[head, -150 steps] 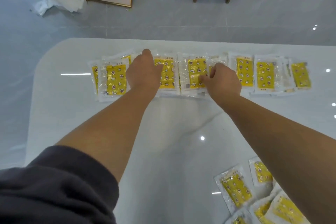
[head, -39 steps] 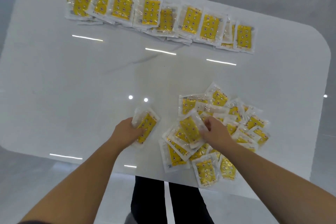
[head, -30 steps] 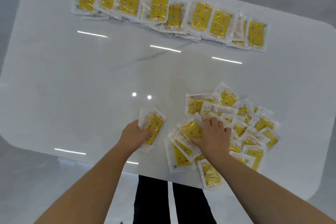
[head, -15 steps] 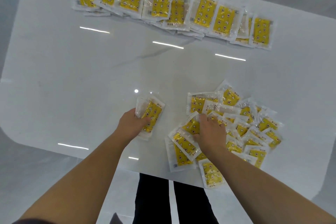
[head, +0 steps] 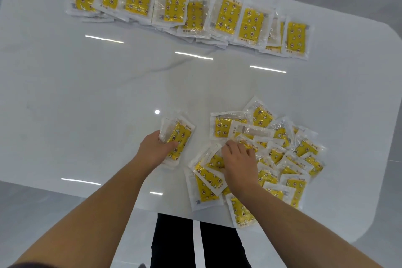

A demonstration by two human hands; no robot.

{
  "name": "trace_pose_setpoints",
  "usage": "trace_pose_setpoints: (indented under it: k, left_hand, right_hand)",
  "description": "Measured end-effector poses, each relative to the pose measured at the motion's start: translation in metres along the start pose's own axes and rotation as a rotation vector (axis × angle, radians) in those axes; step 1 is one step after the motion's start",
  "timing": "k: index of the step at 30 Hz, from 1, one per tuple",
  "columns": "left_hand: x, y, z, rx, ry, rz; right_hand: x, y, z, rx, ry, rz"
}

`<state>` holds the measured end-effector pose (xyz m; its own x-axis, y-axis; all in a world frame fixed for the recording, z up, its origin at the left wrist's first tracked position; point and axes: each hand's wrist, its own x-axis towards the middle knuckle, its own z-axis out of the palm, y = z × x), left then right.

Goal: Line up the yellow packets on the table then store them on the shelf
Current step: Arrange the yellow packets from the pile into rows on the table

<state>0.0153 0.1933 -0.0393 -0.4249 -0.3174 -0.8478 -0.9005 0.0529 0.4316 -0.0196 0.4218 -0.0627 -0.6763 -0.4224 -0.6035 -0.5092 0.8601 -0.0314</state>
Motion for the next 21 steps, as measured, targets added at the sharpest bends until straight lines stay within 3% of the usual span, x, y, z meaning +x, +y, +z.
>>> trace_pose_setpoints:
  k: [7, 12, 21]
  left_hand:
    - [-0.002, 0.008, 0.003, -0.005, -0.007, 0.029]
    - [-0.007, 0.011, -0.002, -0.125, -0.003, 0.013]
    - [0.013, 0.051, -0.043, -0.346, -0.002, -0.003]
  right_hand:
    - [0.006, 0.006, -0.001, 0.076, 0.114, -0.013]
    - [0.018, 0.011, -0.019, 0.248, -0.025, -0.036]
    - [0.053, 0.045, -0.083, 0.916, -0.264, 0.25]
